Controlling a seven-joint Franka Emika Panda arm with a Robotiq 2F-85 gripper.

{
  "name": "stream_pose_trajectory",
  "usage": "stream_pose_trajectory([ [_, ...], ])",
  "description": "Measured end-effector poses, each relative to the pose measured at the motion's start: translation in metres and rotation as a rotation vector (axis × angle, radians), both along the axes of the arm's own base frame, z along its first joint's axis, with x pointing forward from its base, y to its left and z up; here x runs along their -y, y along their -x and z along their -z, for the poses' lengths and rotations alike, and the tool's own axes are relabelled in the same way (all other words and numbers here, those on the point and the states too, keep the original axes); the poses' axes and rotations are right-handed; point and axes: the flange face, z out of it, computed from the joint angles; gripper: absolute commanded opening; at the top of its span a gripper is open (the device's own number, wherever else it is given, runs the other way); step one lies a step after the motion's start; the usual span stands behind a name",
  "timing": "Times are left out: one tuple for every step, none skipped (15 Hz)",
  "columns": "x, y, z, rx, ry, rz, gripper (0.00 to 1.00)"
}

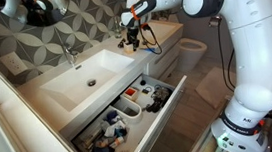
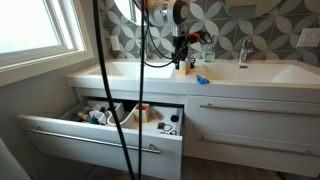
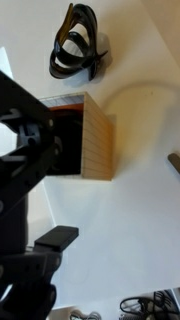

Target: Pick up the orange square cup from the countertop and put it in the drawer in front of the similar cup in the drawer

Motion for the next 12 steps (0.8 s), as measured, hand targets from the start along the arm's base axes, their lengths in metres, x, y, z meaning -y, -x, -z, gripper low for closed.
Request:
stream_pose_trajectory([
  [0.0001, -0.0003, 0.0005, -0.002, 0.000, 0.000, 0.30],
  [0.0002, -0.0005, 0.0003, -0.003, 0.000, 0.001, 0.24],
  [0.0003, -0.0008, -0.0003, -0.003, 0.000, 0.002, 0.16],
  [0.0006, -0.0013, -0.0013, -0.001, 0.000, 0.004, 0.10],
  [0.0009, -0.0017, -0.0023, 0.001, 0.000, 0.008, 0.02],
  [0.0011, -0.0021, -0.0033, 0.003, -0.001, 0.013, 0.01],
  [0.0014, -0.0026, -0.0043, 0.005, -0.001, 0.021, 0.00],
  [0.0017, -0.0031, -0.0053, 0.007, -0.002, 0.031, 0.00],
  [0.0018, -0.0036, -0.0060, 0.008, -0.004, 0.042, 0.01],
  [0.0018, -0.0040, -0.0064, 0.009, -0.005, 0.054, 0.01],
  [0.0019, -0.0040, -0.0063, 0.009, -0.006, 0.065, 0.02],
  [0.0019, -0.0039, -0.0061, 0.008, -0.007, 0.074, 0.02],
])
